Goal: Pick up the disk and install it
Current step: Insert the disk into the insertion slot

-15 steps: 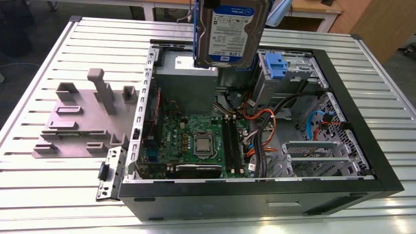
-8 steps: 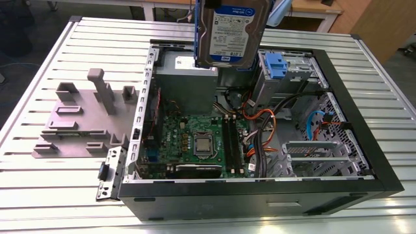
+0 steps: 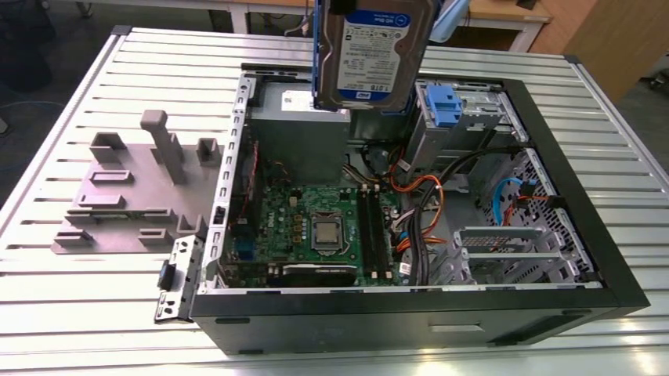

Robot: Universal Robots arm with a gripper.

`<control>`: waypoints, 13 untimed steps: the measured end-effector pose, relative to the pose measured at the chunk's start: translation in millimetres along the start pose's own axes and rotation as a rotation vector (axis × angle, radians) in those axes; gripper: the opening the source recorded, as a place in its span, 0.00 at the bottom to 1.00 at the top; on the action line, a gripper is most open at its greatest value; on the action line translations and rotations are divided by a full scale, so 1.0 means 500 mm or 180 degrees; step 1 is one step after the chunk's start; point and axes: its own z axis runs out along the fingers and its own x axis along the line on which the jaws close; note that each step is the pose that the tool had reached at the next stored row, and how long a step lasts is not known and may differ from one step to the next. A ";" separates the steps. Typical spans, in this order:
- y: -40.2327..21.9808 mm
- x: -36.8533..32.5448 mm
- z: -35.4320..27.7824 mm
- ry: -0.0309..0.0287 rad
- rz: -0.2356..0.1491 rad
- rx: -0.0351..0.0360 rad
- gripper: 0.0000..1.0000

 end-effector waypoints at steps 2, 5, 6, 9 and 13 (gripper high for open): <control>0.000 0.005 0.000 0.0000 0.0000 0.0000 0.36; -0.001 0.017 0.001 0.0000 0.0000 0.0000 0.36; -0.001 0.020 0.001 0.0000 0.0000 0.0000 0.36; -0.001 0.030 0.001 0.0000 0.0000 0.0000 0.36; -0.002 0.042 0.001 0.0002 0.0000 0.0000 0.36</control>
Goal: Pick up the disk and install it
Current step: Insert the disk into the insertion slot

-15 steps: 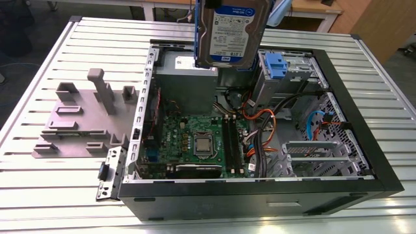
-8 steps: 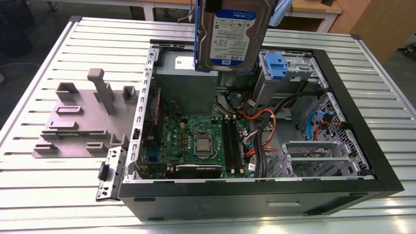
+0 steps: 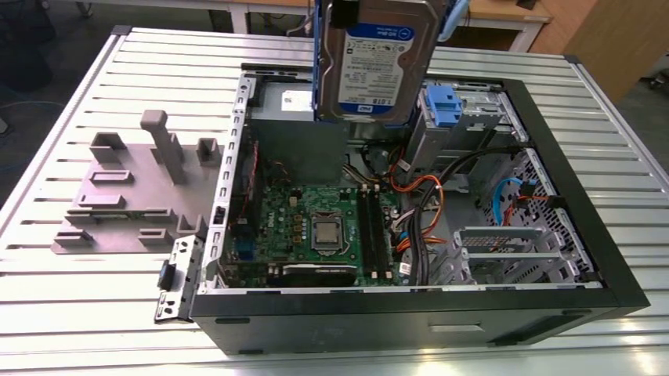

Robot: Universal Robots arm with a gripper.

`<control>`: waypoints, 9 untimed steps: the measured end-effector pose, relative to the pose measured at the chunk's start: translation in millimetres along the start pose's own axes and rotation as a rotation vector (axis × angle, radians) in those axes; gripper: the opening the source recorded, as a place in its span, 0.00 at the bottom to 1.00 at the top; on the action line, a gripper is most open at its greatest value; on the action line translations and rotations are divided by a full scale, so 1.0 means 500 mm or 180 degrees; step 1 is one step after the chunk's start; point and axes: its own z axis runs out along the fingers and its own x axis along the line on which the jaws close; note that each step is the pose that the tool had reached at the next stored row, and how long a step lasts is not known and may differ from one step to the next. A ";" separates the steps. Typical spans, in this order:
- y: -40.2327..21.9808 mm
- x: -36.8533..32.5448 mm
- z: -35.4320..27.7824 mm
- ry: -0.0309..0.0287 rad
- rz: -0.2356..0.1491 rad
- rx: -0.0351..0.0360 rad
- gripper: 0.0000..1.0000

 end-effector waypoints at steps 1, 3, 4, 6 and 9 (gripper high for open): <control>0.000 0.002 0.000 0.0002 0.0000 0.0000 0.36; 0.000 0.005 0.000 0.0008 0.0000 0.0000 0.36; 0.000 0.008 0.001 0.0009 0.0000 0.0000 0.36; -0.001 0.016 0.002 0.0009 0.0000 0.0000 0.36; -0.002 0.025 0.003 0.0009 0.0000 0.0000 0.36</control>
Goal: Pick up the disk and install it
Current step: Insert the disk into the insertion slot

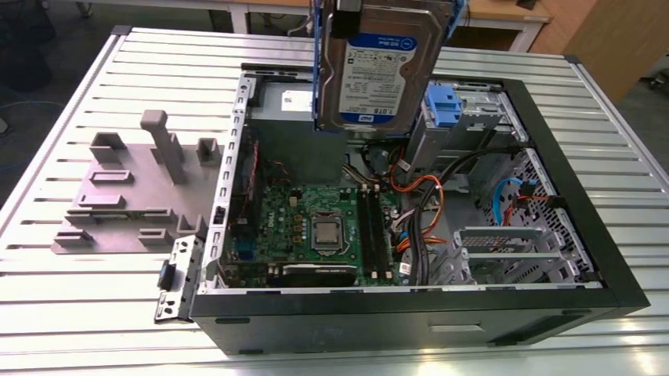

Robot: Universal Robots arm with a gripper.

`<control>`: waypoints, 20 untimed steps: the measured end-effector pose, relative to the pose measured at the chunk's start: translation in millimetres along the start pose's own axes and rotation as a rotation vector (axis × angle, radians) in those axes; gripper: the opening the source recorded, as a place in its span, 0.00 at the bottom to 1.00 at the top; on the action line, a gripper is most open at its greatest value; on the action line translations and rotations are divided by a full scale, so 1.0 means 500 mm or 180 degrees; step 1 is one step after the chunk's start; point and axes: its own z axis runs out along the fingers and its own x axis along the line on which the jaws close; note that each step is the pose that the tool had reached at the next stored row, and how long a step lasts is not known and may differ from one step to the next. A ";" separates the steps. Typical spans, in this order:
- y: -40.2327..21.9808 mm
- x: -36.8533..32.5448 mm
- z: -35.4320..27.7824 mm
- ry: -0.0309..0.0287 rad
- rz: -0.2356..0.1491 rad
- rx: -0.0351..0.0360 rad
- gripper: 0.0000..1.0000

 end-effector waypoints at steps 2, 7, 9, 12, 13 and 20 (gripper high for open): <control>-0.003 0.002 0.001 0.0000 0.0000 0.0000 0.36; -0.031 0.003 0.003 0.0001 0.0000 -0.0013 0.36; -0.040 0.004 0.004 0.0001 0.0000 -0.0019 0.36; -0.046 0.006 0.005 0.0002 0.0000 -0.0023 0.36; -0.046 0.008 0.006 0.0001 0.0000 -0.0023 0.36; -0.048 0.039 0.009 0.0001 0.0000 -0.0022 0.36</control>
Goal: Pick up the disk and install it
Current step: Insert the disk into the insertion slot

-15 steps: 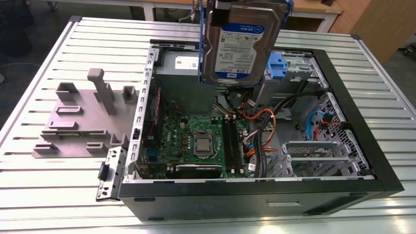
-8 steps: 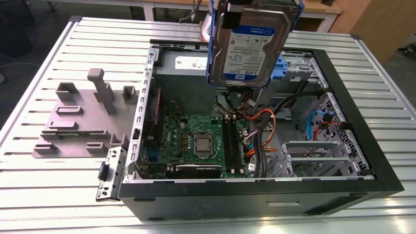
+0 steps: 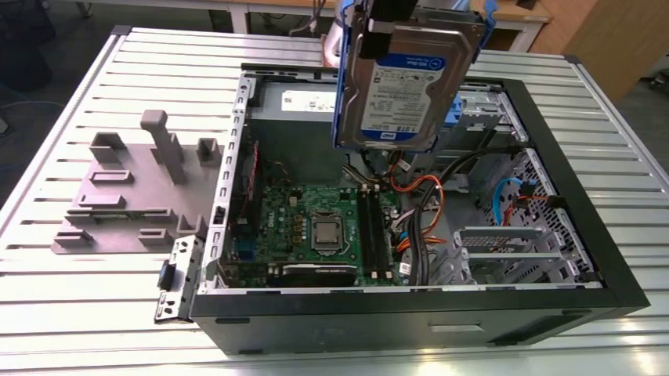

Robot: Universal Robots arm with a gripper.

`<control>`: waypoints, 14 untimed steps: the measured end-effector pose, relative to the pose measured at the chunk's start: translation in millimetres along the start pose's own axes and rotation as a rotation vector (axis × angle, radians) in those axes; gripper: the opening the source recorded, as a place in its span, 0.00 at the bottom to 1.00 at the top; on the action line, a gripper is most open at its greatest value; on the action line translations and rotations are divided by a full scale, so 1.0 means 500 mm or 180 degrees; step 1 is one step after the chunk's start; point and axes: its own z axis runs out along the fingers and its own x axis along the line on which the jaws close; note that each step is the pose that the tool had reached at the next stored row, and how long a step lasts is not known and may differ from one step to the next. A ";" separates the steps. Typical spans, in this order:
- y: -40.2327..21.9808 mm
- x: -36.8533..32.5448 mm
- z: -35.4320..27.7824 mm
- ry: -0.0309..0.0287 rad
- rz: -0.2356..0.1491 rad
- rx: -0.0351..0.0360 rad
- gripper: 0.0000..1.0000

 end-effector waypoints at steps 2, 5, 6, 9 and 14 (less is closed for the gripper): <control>-0.001 0.010 0.001 0.0000 0.0000 0.0000 0.36; -0.004 0.023 0.002 0.0000 0.0000 -0.0001 0.36; -0.006 0.025 0.003 0.0000 0.0000 -0.0001 0.36; -0.016 0.029 0.004 0.0000 0.0000 -0.0007 0.36; -0.049 0.030 0.006 0.0001 0.0000 -0.0024 0.36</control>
